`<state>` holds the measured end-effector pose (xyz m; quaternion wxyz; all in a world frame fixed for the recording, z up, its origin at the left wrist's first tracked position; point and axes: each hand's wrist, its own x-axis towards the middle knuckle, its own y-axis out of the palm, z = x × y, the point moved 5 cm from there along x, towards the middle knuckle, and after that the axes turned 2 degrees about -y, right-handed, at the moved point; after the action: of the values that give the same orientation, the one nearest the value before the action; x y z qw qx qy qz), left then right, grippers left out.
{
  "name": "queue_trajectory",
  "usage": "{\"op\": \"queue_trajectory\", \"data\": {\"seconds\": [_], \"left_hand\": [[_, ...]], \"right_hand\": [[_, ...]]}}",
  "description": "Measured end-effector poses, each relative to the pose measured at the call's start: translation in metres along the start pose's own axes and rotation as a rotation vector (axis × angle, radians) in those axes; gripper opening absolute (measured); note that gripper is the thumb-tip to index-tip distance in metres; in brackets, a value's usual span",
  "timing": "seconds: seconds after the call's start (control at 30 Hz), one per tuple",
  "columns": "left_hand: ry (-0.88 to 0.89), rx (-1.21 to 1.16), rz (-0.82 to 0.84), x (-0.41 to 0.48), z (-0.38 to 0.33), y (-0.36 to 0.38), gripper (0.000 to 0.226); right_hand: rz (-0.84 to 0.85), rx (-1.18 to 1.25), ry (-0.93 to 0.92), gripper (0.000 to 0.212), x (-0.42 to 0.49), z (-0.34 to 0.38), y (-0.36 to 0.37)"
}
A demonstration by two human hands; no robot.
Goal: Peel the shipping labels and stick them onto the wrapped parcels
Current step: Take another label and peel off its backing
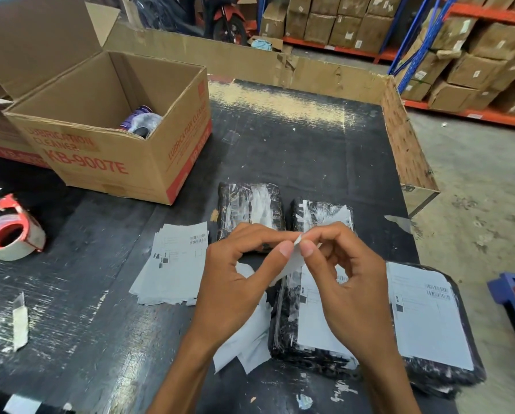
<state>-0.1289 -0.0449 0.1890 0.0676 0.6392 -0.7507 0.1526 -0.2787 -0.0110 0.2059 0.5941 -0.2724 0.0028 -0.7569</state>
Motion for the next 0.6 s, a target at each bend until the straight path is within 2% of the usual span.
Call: {"op": "queue_trajectory", "data": {"seconds": [0.17, 0.33, 0.53, 0.6], "left_hand": [[-0.004, 0.030, -0.059, 0.000, 0.000, -0.002, 0.011], [-0.106, -0.026, -0.119, -0.001, 0.007, -0.001, 0.012], [-0.534, -0.503, -0.186, 0.007, 0.049, 0.003, 0.024], [-0.640, -0.561, -0.222, 0.009, 0.063, 0.000, 0.023]], "right_hand": [[0.006, -0.126, -0.088, 0.008, -0.001, 0.004, 0.003], [0.011, -0.125, -0.081, 0.008, -0.004, -0.001, 0.007], [-0.061, 0.296, 0.179, 0.013, -0.009, -0.029, 0.014], [-0.083, 0.454, 0.320, 0.017, -0.011, -0.040, 0.013]]}}
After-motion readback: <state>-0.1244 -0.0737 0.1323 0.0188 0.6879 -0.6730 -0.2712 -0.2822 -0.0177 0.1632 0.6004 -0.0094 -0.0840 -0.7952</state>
